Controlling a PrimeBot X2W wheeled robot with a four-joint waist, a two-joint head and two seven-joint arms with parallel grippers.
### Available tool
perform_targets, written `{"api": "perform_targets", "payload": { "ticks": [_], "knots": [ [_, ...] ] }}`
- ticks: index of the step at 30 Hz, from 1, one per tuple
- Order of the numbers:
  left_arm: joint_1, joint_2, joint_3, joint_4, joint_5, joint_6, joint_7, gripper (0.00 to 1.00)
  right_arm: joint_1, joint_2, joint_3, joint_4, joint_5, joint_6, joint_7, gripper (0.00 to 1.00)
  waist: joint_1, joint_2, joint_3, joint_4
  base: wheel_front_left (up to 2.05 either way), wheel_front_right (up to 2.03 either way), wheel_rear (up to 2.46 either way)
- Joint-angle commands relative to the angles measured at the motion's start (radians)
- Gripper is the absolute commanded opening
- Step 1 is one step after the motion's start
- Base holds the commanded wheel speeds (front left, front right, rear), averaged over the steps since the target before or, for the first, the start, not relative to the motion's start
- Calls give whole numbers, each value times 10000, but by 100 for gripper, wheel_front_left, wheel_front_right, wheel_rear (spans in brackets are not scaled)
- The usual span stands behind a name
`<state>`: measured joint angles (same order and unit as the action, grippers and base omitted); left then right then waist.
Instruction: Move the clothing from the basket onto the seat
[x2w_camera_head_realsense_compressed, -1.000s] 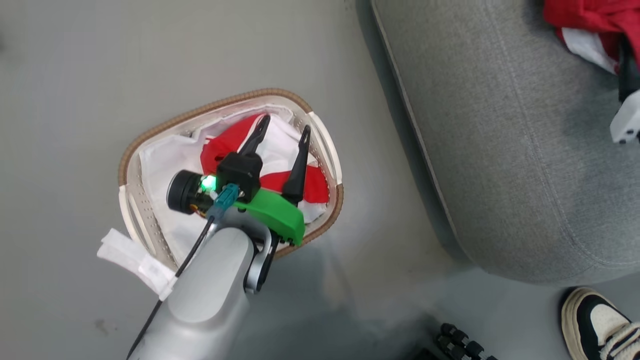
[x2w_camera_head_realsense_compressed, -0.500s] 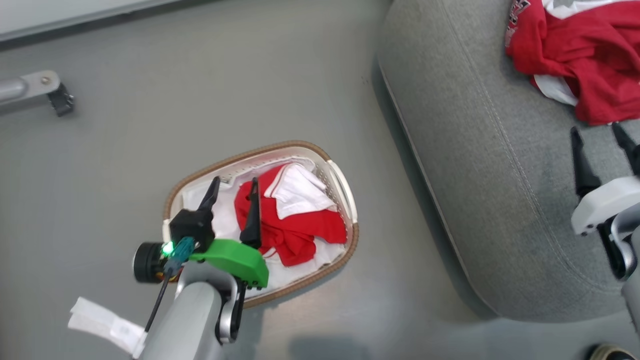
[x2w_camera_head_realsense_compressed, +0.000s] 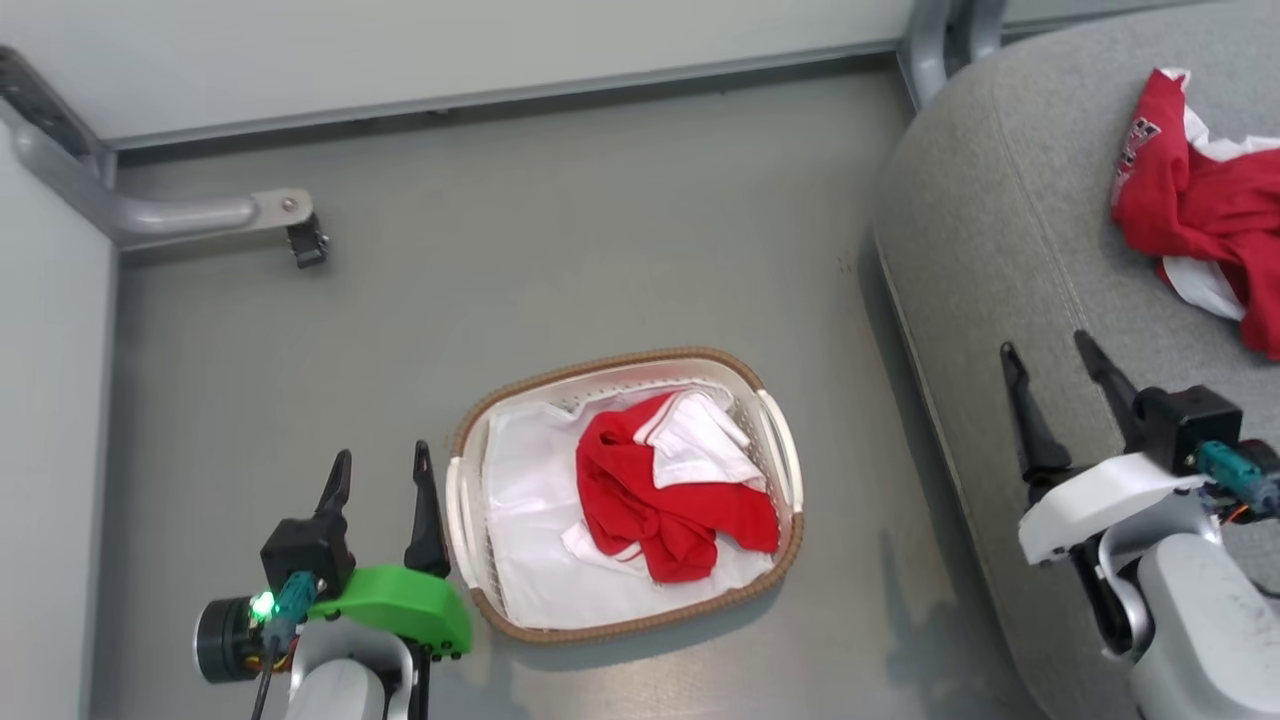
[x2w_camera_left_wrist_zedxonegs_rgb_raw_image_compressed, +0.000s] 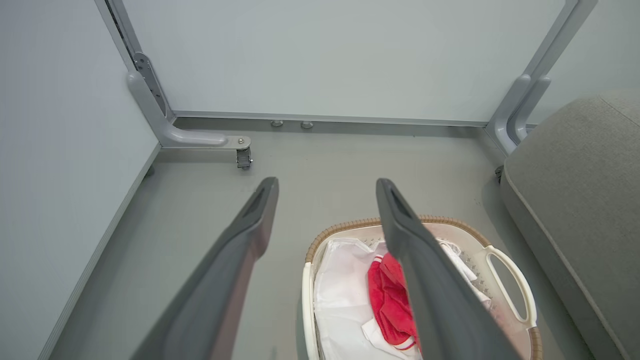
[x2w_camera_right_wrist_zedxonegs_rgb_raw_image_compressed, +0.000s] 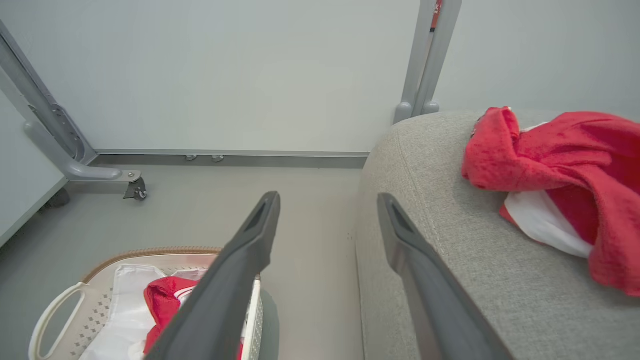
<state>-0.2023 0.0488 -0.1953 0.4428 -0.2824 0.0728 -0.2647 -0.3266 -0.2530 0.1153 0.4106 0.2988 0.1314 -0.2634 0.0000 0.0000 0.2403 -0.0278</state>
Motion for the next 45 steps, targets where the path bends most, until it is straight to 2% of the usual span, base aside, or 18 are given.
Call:
{"api": "perform_targets", "payload": {
  "ticks": [1, 12, 18, 26, 33, 45],
  "knots": [
    [325, 37, 124, -93, 249, -52, 5, 100, 276, 122, -19, -144, -132, -13, -19, 100, 0, 0, -656, 539, 0, 0, 0],
    [1492, 37, 668, -599, 485, -179, 5, 100, 1459, 1040, -10, -728, -478, -13, -19, 100, 0, 0, -1295, 588, 0, 0, 0],
    [1763, 37, 638, -580, 323, -171, 5, 100, 1783, 1076, 88, -647, -519, -14, -19, 100, 0, 0, -1369, 549, 0, 0, 0],
    [1413, 37, 227, -420, 52, -234, 5, 100, 1457, 972, 208, -783, -537, -14, -19, 100, 0, 0, -1043, 472, 0, 0, 0],
    [614, 40, -737, 221, -594, -422, 4, 100, 745, 967, 373, -1201, -395, -14, -19, 100, 0, 0, 132, 46, 0, 0, 0],
    [-2319, 52, -2559, 1723, -1224, -178, 5, 100, -1001, 1041, 565, -1989, 96, -14, -19, 100, 0, 0, 2669, -1150, 0, 0, 0]
  ]
}}
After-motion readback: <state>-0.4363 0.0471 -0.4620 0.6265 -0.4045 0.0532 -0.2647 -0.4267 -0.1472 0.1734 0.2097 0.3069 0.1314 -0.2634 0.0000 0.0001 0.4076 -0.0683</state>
